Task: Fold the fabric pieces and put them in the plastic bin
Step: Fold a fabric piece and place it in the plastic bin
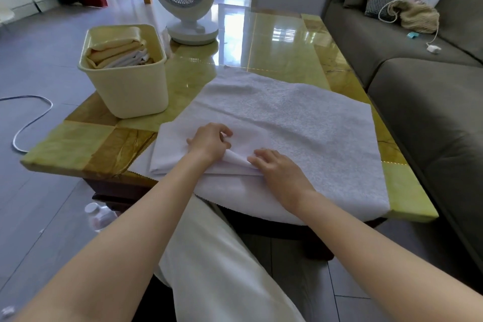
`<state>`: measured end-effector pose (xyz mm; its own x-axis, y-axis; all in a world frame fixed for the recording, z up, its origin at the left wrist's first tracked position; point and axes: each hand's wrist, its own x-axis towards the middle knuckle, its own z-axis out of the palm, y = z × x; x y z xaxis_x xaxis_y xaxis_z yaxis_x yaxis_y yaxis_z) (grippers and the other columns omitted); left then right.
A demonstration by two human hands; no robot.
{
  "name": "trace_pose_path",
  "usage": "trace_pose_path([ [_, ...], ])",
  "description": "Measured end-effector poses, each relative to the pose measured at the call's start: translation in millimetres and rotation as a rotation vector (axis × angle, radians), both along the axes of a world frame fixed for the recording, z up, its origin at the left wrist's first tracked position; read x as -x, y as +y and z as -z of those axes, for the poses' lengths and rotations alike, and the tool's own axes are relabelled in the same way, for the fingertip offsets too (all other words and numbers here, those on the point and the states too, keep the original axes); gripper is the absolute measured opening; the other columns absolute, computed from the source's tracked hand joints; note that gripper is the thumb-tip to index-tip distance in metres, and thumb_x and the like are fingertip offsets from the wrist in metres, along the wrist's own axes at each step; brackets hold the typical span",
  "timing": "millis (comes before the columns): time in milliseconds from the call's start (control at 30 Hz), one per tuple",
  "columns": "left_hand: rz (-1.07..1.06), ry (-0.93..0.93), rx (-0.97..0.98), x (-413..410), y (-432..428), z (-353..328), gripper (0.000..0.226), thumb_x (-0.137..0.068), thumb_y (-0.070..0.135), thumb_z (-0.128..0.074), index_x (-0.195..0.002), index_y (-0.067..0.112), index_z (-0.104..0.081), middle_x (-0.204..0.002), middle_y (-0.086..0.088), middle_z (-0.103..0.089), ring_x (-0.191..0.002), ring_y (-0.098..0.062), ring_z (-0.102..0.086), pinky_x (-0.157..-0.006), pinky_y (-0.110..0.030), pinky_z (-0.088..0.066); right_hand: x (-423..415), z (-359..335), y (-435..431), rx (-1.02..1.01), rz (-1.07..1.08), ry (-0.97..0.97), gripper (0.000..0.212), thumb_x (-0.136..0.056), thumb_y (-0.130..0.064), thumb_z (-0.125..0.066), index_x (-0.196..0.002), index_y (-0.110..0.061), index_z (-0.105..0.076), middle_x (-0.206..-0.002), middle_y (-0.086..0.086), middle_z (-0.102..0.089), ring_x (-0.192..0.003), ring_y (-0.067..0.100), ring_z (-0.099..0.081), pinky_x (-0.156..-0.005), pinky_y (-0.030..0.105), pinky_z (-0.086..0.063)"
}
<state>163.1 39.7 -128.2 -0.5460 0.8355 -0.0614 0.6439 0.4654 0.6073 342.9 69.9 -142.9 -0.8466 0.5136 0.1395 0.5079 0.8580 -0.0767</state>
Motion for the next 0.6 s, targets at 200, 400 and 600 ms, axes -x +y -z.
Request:
trace_pose_path([
  [200,-0.004,-0.029,-0.121,5.9,-8.8,-1.6,0.030,-0.089,0.011,-0.050,-0.118,0.015,-0.056,-0.108,-0.007,-0.063,-0.107,-0.027,-0.057,-0.096,-0.044,-0.044,8.0,-9.5,-5.3,0.115,-0.021,-0.095,0.060,-0.091,0.005,-0.037,-0.146,-0.017,-0.028,-0.154,-0.001,-0.027,-0.144,0.016,-0.020,-0.114,0.026,-0.018],
  [400,0.086,0.250,0.045,14.2,-46.1,-9.9,0.038,-0.084,0.039,-0.059,-0.118,0.025,-0.054,-0.121,0.003,-0.053,-0.121,-0.019,-0.044,-0.097,-0.041,-0.026,36.8,-10.2,-17.0,0.121,0.071,0.002,0.038,-0.092,-0.003,-0.038,-0.128,-0.012,-0.047,-0.130,0.003,-0.054,-0.123,0.021,-0.047,-0.094,0.033,-0.043],
  [600,0.161,0.306,0.140,22.8,-71.1,-3.9,0.033,-0.081,0.040,-0.063,-0.110,0.025,-0.057,-0.119,0.002,-0.050,-0.119,-0.020,-0.044,-0.099,-0.045,-0.031,53.5,-8.9,-19.0,0.126,0.138,0.035,0.025,-0.094,-0.005,-0.037,-0.108,-0.011,-0.056,-0.109,0.007,-0.060,-0.102,0.029,-0.058,-0.078,0.032,-0.043],
])
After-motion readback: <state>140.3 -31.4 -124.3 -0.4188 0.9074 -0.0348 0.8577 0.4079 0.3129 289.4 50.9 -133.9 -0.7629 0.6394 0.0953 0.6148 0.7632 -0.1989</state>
